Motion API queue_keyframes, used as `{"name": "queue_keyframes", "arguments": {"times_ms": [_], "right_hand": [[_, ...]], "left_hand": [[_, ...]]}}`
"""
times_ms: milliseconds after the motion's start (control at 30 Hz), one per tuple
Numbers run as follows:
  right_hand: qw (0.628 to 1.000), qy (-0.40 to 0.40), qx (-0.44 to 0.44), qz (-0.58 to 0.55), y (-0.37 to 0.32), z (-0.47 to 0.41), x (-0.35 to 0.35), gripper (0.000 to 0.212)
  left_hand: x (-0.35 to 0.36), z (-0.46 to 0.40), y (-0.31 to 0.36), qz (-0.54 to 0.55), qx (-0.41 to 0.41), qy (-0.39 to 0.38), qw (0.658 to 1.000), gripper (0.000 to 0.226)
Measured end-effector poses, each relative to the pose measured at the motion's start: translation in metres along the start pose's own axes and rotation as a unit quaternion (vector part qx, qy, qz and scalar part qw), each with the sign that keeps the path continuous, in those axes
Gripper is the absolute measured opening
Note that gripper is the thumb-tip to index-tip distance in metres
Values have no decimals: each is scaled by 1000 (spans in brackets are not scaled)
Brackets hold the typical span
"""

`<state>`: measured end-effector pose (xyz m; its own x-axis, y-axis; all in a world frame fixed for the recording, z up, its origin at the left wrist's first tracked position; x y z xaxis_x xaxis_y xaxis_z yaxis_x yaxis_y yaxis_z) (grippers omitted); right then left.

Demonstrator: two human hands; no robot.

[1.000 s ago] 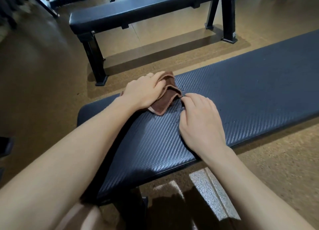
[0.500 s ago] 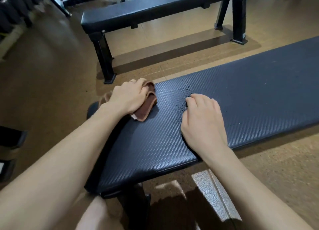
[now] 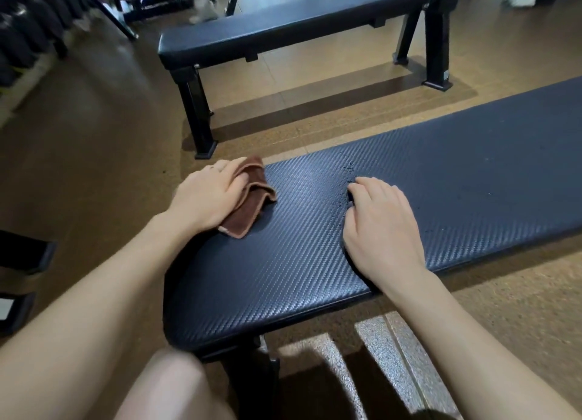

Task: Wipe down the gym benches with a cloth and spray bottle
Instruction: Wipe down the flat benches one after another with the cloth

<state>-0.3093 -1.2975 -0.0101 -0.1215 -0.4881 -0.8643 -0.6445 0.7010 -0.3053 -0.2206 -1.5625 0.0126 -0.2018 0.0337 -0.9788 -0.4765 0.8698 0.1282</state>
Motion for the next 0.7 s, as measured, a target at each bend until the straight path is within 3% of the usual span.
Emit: {"name": "queue_keyframes", "arguments": {"times_ms": [167, 300, 467, 700], "right_hand": [[1000, -4, 0, -1, -1, 1, 0, 51], [1000, 3, 8, -28, 1, 1, 0, 38], [996, 20, 27, -79, 6, -3, 1, 31], [995, 75, 59, -12, 32, -12, -11, 43]], "left_hand": [[-7, 38, -22, 4, 0, 18, 1000, 51], [-13, 82, 0, 23, 30, -6, 999, 56], [-15, 142, 57, 18, 154, -60, 986, 63], [2, 69, 106, 14, 202, -56, 978, 69]]}}
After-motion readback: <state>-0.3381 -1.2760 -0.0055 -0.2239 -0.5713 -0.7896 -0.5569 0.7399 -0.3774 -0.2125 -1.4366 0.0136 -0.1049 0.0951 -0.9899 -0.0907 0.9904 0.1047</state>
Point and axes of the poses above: each hand's wrist, its own z-axis away from the middle knuckle, its own x-axis out of the palm, y = z × x, the point moved 2 cm from there along -z, towards the middle knuckle, and after that the axes turned 10 degrees about y, right-handed, at the moved point
